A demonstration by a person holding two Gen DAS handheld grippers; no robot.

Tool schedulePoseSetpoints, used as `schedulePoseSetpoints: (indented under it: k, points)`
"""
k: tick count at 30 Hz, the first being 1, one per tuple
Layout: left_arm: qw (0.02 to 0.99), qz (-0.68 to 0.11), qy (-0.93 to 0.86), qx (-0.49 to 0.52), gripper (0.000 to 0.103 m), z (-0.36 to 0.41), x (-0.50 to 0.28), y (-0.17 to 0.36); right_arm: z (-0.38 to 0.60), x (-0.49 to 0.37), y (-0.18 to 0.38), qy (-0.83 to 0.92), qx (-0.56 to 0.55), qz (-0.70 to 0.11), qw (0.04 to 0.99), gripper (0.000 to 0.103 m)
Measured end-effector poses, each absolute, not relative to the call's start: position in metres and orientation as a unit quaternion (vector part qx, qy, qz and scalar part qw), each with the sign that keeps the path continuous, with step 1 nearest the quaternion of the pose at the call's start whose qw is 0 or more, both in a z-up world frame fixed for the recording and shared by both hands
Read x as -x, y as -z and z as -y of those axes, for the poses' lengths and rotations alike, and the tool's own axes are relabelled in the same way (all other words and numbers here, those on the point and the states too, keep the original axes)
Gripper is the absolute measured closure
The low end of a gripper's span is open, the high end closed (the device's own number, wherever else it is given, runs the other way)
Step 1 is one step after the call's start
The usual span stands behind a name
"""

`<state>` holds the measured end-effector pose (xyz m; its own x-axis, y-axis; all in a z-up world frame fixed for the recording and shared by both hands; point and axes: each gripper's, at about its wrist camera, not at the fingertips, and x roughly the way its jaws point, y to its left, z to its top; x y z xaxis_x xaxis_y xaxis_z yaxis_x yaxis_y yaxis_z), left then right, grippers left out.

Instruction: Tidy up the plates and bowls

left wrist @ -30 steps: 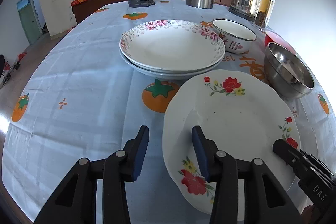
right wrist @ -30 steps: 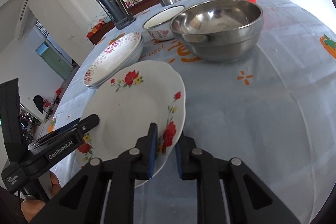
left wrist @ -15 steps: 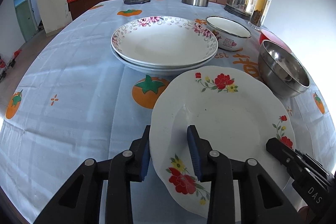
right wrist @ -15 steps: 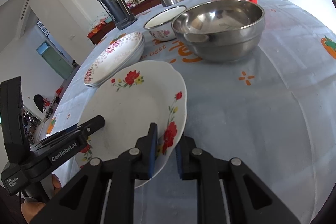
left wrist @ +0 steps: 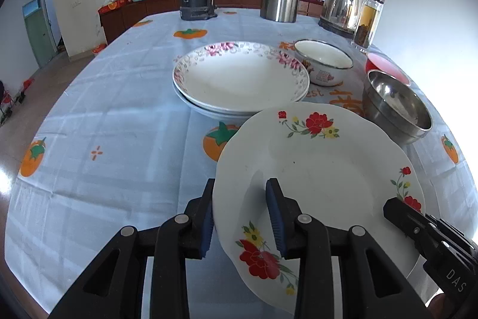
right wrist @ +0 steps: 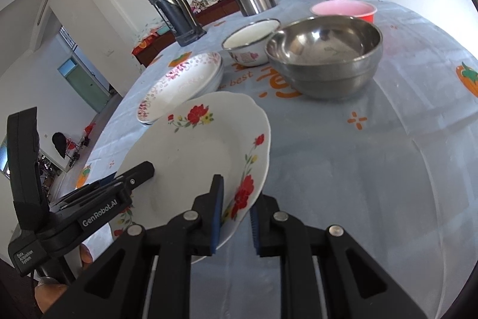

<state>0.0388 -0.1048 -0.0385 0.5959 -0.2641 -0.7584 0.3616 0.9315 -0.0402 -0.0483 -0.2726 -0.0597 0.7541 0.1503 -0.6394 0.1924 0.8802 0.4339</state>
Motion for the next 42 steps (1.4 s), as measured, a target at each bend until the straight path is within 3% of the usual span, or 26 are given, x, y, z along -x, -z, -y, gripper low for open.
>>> schedulePoseSetpoints:
  k: [22,42]
  points:
    - [0.923,-0.356,0.143,-0.030,0.068,0.085,-0.089,-0.002,0.255,-0.011,0.015,-0.013,-0.227,-0.309,0.923,0.086]
    - [0.917,-0.381,0.116,-0.023,0.067,0.091,-0.173,0.024,0.255,-0.092,0.037,-0.007,-0.223,-0.338,0.914,0.085]
